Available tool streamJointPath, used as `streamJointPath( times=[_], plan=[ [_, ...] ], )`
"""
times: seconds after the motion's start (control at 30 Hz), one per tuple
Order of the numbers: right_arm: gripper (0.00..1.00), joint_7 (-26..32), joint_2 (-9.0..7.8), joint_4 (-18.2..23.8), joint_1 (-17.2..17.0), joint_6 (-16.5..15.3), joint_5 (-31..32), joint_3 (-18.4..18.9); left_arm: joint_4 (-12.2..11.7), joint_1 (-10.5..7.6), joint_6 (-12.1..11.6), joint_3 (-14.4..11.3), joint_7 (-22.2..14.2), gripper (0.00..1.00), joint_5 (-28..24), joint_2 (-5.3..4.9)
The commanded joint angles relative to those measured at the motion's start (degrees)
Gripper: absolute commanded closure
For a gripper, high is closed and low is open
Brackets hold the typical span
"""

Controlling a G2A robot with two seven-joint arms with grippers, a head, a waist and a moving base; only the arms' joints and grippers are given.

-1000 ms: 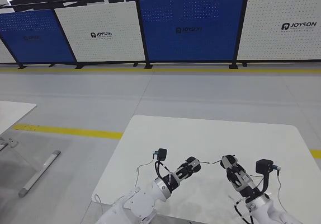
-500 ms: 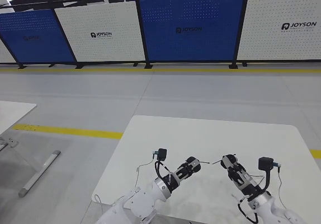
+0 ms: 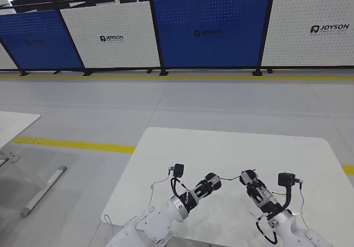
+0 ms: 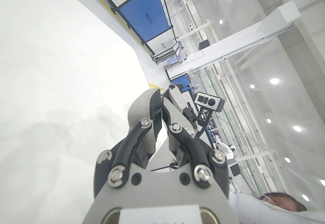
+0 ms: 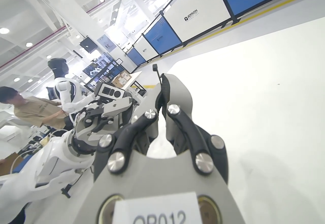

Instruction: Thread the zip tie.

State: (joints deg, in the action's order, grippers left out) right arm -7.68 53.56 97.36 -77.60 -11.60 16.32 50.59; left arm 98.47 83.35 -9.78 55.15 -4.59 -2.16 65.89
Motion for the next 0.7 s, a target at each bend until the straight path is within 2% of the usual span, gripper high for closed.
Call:
streamJointPath(
  times=[0.0,0.23,0.67],
  plan=[
    [1.00,0.1,0.04,0.0,-0.1,0.1,-0.1,0.1,0.0,0.00,0.0,0.0,0.0,1.00,0.0,0.00],
    [1.00,0.9,0.52,-0.3,-1.2,-3.2,-1.7,2.3,0.0,0.00,0.0,0.0,0.0,1.00,0.0,0.00],
    [1.00,3.4,2.19,-1.2,-0.7,-2.7,-0.7,3.0,0.0,0.00,0.0,0.0,0.0,1.00,0.0,0.00]
  ],
)
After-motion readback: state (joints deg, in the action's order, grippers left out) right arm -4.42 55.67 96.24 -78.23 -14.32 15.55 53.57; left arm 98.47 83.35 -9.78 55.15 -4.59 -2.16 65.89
